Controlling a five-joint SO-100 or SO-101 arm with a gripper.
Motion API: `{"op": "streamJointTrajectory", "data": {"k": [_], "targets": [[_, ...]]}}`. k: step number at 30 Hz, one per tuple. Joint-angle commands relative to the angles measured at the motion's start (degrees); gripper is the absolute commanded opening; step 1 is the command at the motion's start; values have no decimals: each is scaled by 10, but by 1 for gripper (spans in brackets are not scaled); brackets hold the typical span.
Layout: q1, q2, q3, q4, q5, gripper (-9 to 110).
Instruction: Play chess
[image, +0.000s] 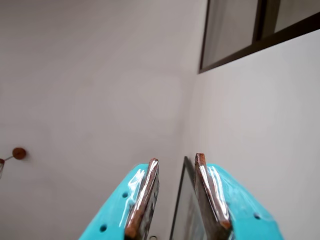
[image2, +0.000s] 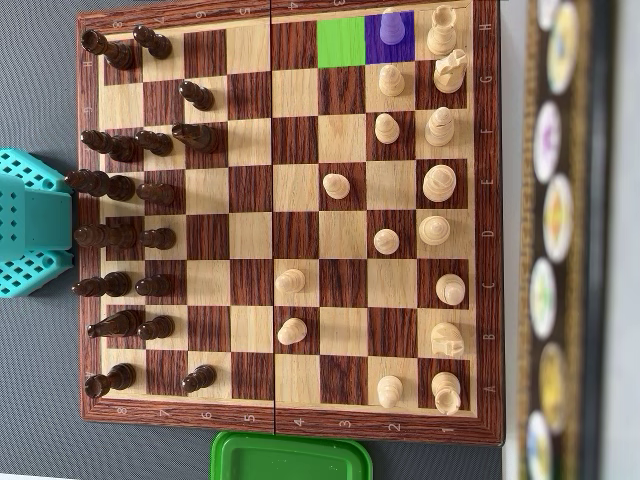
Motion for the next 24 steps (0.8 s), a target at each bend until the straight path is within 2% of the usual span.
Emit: {"op": "streamJointTrajectory", "data": {"k": [1,5,7,24], "targets": [[1,-8,-4,-1,-4,12],[4,-11,-35,3,-5,12],[4,-10,-52,41,-5,12],[4,-8,-270,628,-5,12]]}}
